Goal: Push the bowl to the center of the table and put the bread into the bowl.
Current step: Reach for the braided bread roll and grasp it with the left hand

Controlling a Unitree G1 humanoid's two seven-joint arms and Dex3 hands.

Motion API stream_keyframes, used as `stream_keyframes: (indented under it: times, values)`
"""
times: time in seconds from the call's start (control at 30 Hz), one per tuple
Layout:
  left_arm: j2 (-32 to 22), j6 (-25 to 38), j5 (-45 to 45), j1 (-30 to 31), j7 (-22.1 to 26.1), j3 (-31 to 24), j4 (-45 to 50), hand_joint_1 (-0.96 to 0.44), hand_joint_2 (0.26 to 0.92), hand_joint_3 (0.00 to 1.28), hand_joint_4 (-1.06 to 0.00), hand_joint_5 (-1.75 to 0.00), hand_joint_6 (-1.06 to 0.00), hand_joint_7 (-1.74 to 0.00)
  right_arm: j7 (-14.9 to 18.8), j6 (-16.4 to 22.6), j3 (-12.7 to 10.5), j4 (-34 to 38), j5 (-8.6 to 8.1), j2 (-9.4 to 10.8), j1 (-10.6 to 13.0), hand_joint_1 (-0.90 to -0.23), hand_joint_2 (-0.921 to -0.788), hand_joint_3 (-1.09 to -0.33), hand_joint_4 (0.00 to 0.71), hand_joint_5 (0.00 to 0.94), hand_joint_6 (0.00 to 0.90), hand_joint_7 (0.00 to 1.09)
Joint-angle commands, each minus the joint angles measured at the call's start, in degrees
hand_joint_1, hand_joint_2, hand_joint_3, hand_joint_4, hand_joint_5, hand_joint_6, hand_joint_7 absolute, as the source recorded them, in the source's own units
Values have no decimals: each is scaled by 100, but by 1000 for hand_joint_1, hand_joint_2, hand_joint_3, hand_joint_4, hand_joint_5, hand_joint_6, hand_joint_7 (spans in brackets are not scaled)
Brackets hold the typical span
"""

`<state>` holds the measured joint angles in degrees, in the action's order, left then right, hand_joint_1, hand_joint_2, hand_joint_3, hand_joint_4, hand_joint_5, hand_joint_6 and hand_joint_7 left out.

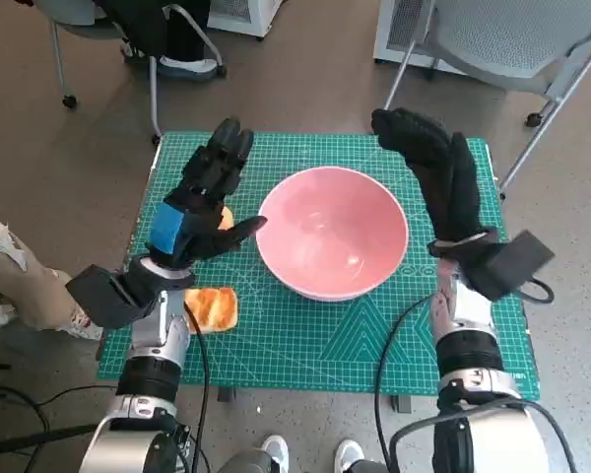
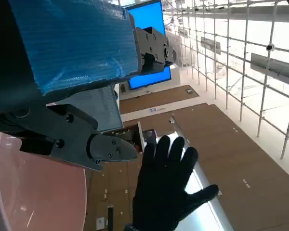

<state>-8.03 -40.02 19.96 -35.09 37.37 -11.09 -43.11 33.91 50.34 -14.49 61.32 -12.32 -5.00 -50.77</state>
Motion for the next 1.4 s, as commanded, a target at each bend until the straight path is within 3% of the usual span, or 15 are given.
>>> stream_keyframes:
  times: [0.03,0.5,0.77,0.97,1.07,1.13,1.3,1.4]
  values:
    - [19,39,-26,-111,15,13,-53,-282,921,193,-64,0,-189,0,181,-55,31,-88,-177,88,150,-712,-921,-800,174,2,249,70]
    - [-70,39,-20,-120,33,12,68,-290,921,196,-66,-1,-191,-1,108,-141,75,-158,-209,154,192,-680,-921,-800,177,2,248,79]
    - [-363,430,-81,165,-61,61,1074,-214,912,126,-33,0,-156,0,181,-223,100,-210,-274,204,228,-680,-921,-802,176,2,249,85]
    - [-1438,1467,-825,738,-73,240,2678,-262,819,47,-3,1,-22,1,191,-252,145,-306,-326,230,264,-677,-921,-802,177,2,248,89]
    - [-2353,2696,-1283,1146,144,259,3992,-308,766,18,0,1,-7,1,184,-247,166,-333,-339,232,270,-677,-921,-801,177,2,247,90]
    - [-2693,3223,-1548,1394,170,194,4683,-308,735,9,0,1,-3,1,187,-238,170,-334,-342,230,269,-677,-921,-801,178,2,247,92]
    - [-3079,3972,-2103,1870,11,-26,5834,-302,677,2,1,1,-4,-1,169,-231,177,-333,-329,234,260,-676,-921,-799,178,2,246,95]
    - [-3036,3930,-2018,2086,-90,-181,6046,-311,666,1,1,1,-22,-11,159,-217,181,-324,-319,243,260,-674,-921,-799,178,1,245,97]
